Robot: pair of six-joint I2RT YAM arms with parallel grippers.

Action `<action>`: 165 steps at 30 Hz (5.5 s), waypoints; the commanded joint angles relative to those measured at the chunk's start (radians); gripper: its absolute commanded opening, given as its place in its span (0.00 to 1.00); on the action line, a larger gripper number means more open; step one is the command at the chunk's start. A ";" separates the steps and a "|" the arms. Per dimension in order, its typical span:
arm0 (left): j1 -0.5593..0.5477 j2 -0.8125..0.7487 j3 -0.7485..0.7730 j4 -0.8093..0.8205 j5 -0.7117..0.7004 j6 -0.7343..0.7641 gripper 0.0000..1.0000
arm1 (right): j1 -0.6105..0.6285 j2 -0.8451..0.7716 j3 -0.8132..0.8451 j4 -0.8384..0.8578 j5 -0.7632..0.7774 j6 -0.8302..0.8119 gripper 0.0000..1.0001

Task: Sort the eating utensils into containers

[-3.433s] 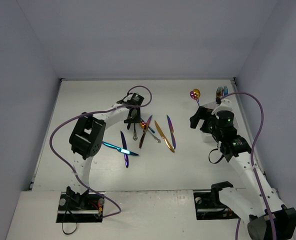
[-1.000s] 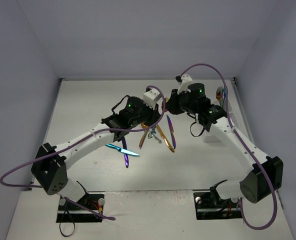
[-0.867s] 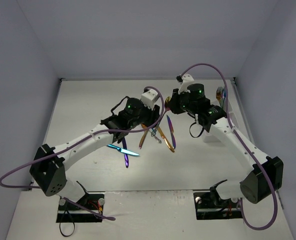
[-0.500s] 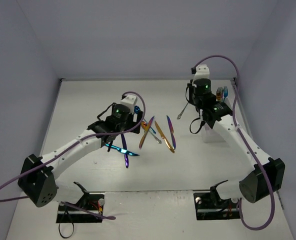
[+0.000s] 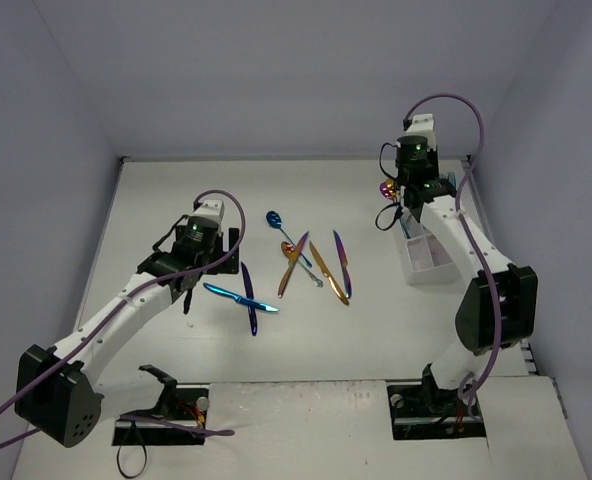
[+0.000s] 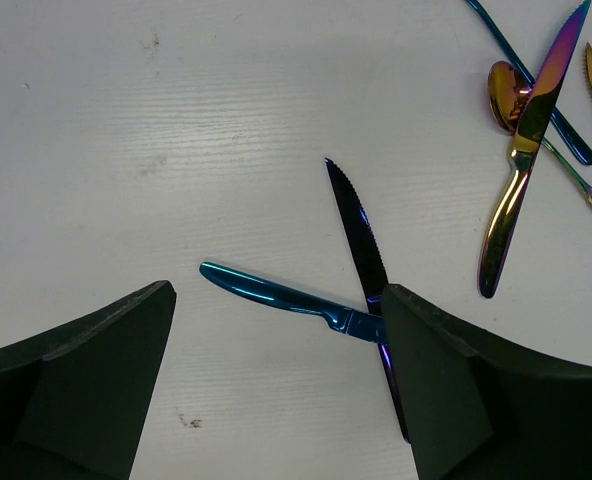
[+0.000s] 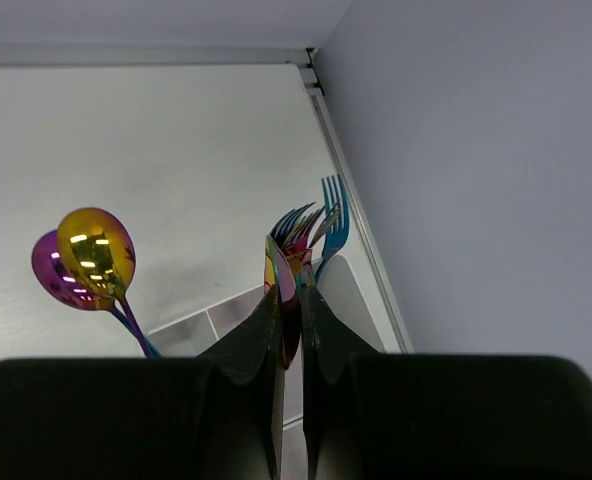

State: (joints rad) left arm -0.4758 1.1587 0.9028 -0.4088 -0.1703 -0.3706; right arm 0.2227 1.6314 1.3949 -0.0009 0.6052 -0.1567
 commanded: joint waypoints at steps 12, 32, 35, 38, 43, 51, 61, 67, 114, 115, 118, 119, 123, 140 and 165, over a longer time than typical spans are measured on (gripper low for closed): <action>0.026 0.006 0.011 0.041 0.035 0.002 0.82 | 0.024 0.112 -0.057 0.121 0.052 -0.114 0.10; 0.024 0.095 0.058 0.076 0.237 -0.013 0.82 | 0.196 -0.150 -0.175 0.031 -0.561 0.096 0.64; 0.022 0.134 0.075 0.081 0.265 -0.026 0.82 | 0.215 -0.182 -0.215 0.028 -0.664 0.154 0.65; 0.022 0.203 0.132 0.082 0.257 -0.062 0.82 | 0.227 -0.210 -0.267 0.030 -0.721 0.224 0.67; 0.022 0.348 0.244 0.142 0.265 -0.154 0.81 | 0.236 -0.279 -0.333 0.030 -0.707 0.288 0.69; 0.066 0.629 0.462 0.265 0.397 -0.027 0.74 | 0.236 -0.394 -0.432 0.030 -0.727 0.323 0.70; 0.159 0.882 0.686 0.273 0.603 0.132 0.59 | 0.236 -0.483 -0.491 0.029 -0.784 0.342 0.71; 0.178 0.999 0.776 0.253 0.734 0.207 0.51 | 0.235 -0.501 -0.511 0.027 -0.811 0.339 0.72; 0.219 0.637 0.706 0.338 0.455 0.377 0.00 | 0.247 -0.474 -0.420 0.010 -0.863 0.287 0.74; 0.214 0.601 0.696 0.338 0.465 0.358 0.00 | 0.250 -0.465 -0.403 0.010 -0.866 0.278 0.74; 0.175 0.512 0.664 0.330 0.474 0.334 0.00 | 0.258 -0.431 -0.344 0.012 -0.875 0.253 0.74; 0.154 0.482 0.654 0.324 0.469 0.333 0.00 | 0.263 -0.414 -0.320 0.012 -0.877 0.245 0.74; 0.083 0.402 0.641 0.297 0.446 0.307 0.00 | 0.293 -0.358 -0.239 0.013 -0.896 0.221 0.74; -0.161 0.252 0.581 0.260 0.363 0.220 0.00 | 0.447 -0.221 -0.100 0.017 -0.781 0.185 0.59; -0.182 0.208 0.512 0.214 0.129 0.194 0.66 | 0.433 -0.269 -0.184 0.018 -0.564 0.099 0.00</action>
State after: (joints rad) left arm -0.6613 1.4392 1.4350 -0.2165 0.0971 -0.1553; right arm 0.6938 1.4174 1.2264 -0.0414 -0.0577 -0.0015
